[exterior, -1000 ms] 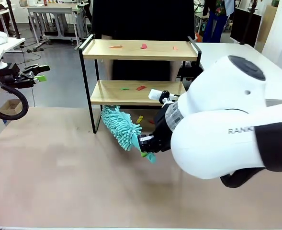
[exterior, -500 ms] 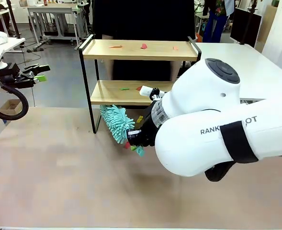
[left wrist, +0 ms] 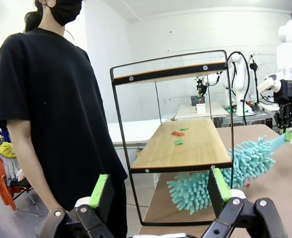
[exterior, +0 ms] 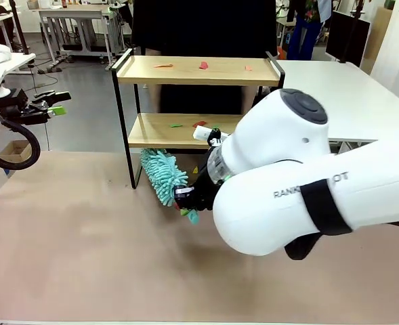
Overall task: Clean the shelf.
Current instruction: Clean the specific section of the Shelf indicated by the human with the Duster.
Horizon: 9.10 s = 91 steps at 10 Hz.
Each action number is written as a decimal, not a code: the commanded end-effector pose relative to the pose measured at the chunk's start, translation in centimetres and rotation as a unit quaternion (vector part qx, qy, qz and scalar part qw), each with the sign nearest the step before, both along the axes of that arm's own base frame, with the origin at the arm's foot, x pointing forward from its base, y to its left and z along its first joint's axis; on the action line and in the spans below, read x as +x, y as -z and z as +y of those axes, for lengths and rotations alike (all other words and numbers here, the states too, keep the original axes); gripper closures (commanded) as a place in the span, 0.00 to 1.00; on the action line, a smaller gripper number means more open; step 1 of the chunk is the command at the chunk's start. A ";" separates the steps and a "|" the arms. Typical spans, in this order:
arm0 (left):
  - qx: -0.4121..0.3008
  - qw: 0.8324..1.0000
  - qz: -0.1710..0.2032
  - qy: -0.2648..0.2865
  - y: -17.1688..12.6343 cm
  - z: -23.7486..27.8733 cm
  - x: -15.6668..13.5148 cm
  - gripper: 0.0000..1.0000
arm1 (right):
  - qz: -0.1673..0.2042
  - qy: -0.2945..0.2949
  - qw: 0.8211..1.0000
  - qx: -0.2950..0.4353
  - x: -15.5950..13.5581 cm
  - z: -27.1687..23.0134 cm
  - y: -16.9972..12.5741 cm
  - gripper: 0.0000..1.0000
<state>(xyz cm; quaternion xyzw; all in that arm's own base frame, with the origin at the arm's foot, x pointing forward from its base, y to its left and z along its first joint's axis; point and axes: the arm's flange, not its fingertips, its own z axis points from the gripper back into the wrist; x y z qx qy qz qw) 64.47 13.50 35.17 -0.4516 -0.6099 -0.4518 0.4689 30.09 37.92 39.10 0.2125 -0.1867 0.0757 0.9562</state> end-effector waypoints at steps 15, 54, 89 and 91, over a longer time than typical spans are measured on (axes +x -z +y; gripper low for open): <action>0.000 1.000 -0.005 -0.001 -0.3 0.1 -0.2 0.00 | -0.042 0.107 0.993 0.037 5.3 11.9 6.8 0.87; 0.000 1.000 -0.005 -0.001 -0.3 0.1 -0.2 0.00 | 0.146 0.145 0.977 -0.046 5.4 -1.6 3.9 0.87; 0.000 1.000 -0.005 -0.001 -0.3 0.1 -0.2 0.00 | 0.128 -0.327 0.934 -0.067 -4.9 -20.6 -7.0 0.87; 0.000 1.000 -0.005 -0.001 -0.3 0.1 -0.2 0.00 | 0.142 -0.354 0.919 -0.101 -8.0 -22.5 -9.5 0.87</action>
